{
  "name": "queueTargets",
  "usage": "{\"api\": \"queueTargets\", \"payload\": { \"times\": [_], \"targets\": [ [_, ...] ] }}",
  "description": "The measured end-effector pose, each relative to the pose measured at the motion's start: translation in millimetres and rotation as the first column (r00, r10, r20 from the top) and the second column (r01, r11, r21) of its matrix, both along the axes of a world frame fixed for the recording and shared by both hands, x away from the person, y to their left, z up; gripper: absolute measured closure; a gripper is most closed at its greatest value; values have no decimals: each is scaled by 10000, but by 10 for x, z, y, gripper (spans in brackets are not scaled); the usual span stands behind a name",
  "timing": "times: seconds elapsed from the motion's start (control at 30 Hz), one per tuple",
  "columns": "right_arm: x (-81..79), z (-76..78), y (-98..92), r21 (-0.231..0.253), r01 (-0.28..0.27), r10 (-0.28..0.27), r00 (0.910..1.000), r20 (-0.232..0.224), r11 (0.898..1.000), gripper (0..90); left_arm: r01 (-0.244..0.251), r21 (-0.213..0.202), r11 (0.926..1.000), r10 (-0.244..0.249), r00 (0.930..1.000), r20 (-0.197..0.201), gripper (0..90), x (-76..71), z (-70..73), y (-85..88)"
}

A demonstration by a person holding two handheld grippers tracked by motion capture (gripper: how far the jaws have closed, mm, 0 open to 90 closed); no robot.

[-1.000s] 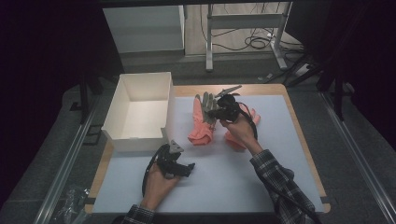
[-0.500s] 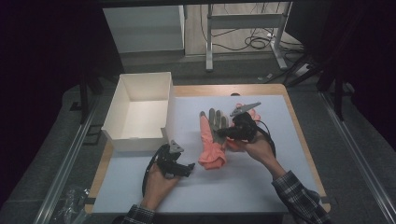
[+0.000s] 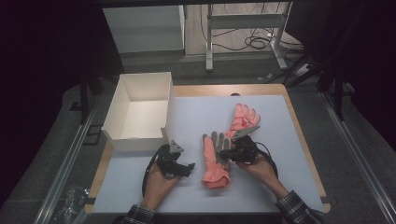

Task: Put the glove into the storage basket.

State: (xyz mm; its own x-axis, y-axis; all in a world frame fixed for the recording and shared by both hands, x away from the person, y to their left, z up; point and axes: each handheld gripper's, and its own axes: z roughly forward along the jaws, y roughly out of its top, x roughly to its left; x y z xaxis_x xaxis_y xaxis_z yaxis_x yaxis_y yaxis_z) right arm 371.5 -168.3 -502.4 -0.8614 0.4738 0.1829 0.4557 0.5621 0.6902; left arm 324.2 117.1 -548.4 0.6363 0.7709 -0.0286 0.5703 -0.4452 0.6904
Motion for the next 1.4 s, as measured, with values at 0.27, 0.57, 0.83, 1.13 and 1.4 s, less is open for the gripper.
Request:
{"api": "queueTargets", "payload": {
  "times": [0.27, 0.57, 0.83, 1.13, 1.4],
  "targets": [
    [36, 288, -148, -384, 617, -564, 9904, 1262, 9974, 585, -32, -27, 10000, 32, 10000, 3, 41, -1, -1, -3],
    [476, 419, -544, -406, 2445, -2351, 9584, 1617, 9688, 437, -57, -63, 10000, 57, 10000, -21, 41, -3, -2, -5],
    [892, 314, -618, -386, 3427, -3326, 9291, 1619, 9386, 426, -24, -25, 10000, 24, 10000, -27, 41, -2, 0, -2],
    [1145, 47, -536, -1266, 3719, -3551, 9247, 1375, 9196, 500, -23, -25, 10000, 23, 10000, -29, 41, -1, 0, -2],
    [1121, 24, -598, -715, 3892, -3832, 9197, 854, 9184, 843, -23, -26, 10000, 23, 10000, -27, 40, -2, 0, -2]
  ]
}}
